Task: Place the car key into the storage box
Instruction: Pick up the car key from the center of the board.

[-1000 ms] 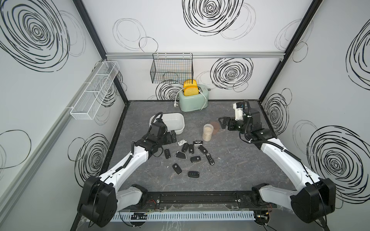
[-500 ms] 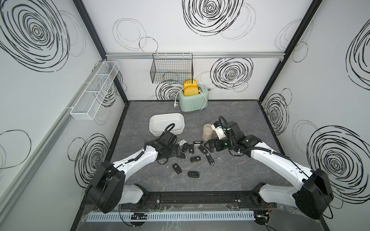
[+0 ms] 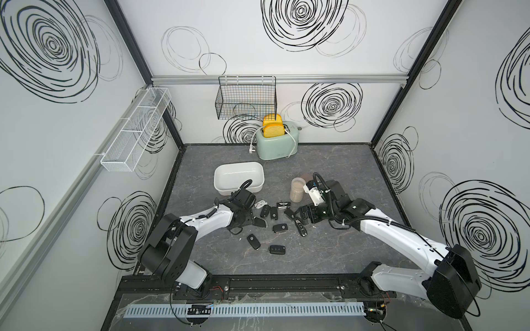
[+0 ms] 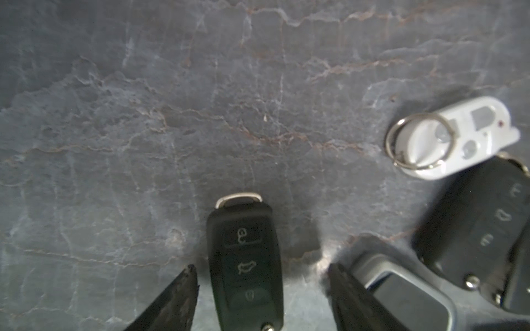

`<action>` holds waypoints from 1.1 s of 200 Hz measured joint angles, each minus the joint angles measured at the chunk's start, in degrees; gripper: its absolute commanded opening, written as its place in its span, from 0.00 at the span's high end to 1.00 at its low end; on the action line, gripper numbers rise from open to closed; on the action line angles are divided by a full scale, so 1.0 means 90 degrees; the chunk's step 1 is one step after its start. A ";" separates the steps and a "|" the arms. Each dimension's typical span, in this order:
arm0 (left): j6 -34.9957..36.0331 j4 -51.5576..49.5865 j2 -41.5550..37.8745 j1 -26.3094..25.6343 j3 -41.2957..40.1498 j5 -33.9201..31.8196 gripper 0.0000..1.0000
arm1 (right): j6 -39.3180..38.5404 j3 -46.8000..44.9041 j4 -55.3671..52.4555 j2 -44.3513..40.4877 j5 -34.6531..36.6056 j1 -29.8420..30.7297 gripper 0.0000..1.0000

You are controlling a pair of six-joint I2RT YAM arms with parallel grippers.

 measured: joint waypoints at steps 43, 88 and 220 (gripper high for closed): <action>0.0053 0.0248 0.0202 0.0063 0.0073 -0.0182 0.46 | 0.0017 -0.0070 0.0024 0.0002 -0.0022 0.0000 0.01; 0.0146 0.0418 0.0245 0.0107 0.0075 -0.0197 0.68 | 0.0015 -0.0073 0.0024 0.0053 -0.0019 0.0000 0.01; 0.0401 -0.0469 -0.0427 0.0114 0.0617 -0.0034 0.76 | 0.0017 -0.0129 0.0044 0.0100 0.0010 0.0000 0.01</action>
